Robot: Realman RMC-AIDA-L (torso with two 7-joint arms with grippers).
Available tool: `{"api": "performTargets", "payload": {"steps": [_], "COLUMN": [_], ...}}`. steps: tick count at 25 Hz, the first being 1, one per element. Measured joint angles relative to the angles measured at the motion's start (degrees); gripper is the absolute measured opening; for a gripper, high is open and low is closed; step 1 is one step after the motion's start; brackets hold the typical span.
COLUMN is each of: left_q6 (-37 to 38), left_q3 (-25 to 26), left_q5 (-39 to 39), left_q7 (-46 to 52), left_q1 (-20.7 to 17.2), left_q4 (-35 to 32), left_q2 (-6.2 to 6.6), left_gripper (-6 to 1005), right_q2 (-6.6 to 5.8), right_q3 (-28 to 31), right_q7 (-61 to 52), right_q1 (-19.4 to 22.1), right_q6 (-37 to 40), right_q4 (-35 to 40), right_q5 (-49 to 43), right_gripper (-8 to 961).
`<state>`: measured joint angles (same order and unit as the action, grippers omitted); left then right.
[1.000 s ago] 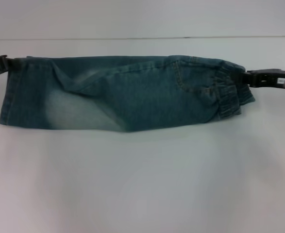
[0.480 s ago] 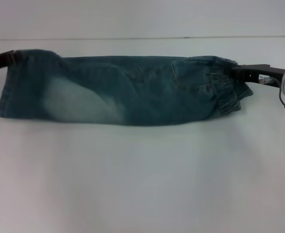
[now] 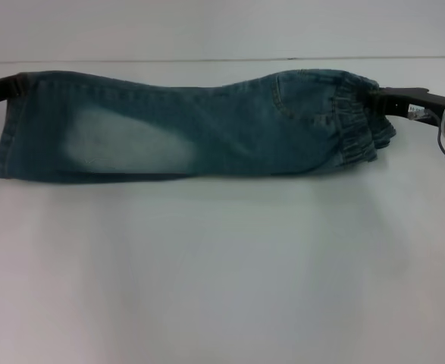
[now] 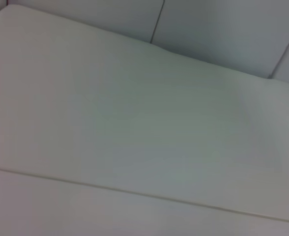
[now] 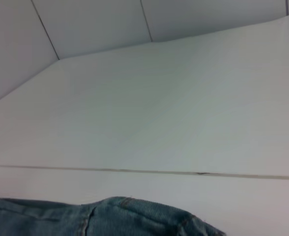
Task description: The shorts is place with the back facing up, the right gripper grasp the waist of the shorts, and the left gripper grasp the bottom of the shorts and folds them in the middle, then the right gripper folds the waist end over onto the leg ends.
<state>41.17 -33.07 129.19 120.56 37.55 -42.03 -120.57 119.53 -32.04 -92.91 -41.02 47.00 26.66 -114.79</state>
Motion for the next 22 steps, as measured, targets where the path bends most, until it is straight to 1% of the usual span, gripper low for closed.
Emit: {"api": "performTargets", "payload": {"steps": [6,14,22], "left_q6": [-1.83,-3.0,-4.51], "left_q3": [-0.11,-0.15,-0.97], "left_q5": [0.0,0.0,0.01], "left_q7": [-0.02,-0.32,-1.6], "left_q1": [0.25,0.19,0.79], "left_q4": [0.02,0.35,2.98], "left_q2": [-0.24,-0.24,0.18], "left_gripper": [5,6,5], "right_q2": [0.0,0.0,-0.05], "right_q3": [0.04,-0.78,-2.67], "right_q7": [1.26,2.29,2.54], "right_q1": [-0.46,-1.52,-2.55], "right_q6": [-1.3,-3.28,-5.97], "right_q4": [-0.53,-0.76,-2.47], "right_q5": [0.83,1.11,0.95], "right_gripper": [151,165,180]}}
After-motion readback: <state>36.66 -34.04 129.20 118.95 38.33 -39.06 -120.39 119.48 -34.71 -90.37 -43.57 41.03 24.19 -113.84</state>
